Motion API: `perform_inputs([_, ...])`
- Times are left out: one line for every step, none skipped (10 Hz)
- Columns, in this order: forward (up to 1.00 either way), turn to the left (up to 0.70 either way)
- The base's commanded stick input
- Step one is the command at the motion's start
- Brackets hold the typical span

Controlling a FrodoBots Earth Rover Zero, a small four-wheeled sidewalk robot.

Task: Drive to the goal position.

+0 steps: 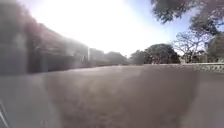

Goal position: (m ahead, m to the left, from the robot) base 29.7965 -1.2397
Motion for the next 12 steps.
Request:
perform_inputs([1.0,0.0])
perform_inputs([1.0,0.0])
perform_inputs([1.0,0.0])
perform_inputs([1.0,0.0])
perform_inputs([1.0,0.0])
perform_inputs([1.0,0.0])
perform_inputs([1.0,0.0])
perform_inputs([1.0,0.0])
perform_inputs([1.0,0.0])
perform_inputs([1.0,0.0])
perform_inputs([1.0,0.0])
perform_inputs([1.0,0.0])
